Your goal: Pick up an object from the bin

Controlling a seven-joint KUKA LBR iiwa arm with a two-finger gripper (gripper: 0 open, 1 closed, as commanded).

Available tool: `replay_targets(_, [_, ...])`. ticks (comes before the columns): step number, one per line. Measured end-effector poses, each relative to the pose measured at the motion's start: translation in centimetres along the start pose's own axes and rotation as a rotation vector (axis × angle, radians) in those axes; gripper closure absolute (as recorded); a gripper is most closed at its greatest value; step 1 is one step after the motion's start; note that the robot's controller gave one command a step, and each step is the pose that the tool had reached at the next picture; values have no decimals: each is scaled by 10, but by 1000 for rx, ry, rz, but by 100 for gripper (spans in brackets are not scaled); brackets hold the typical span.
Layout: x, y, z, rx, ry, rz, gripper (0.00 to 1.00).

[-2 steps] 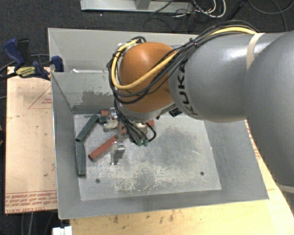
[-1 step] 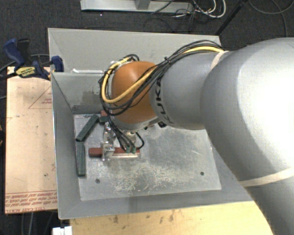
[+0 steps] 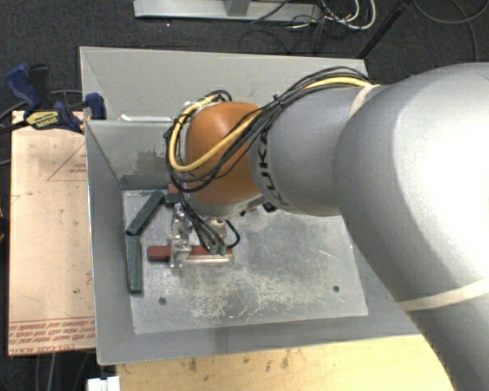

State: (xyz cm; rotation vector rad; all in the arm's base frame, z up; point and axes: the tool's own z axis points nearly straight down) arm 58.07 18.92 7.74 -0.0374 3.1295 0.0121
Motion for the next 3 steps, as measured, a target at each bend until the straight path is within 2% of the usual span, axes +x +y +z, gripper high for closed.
replay_targets(1, [1,0,-2,0,0,0,100])
replay_targets(2, [-3,-11,-35,4,4,-108,100])
replay_targets(3, [3,36,-154,4,9,-317,100])
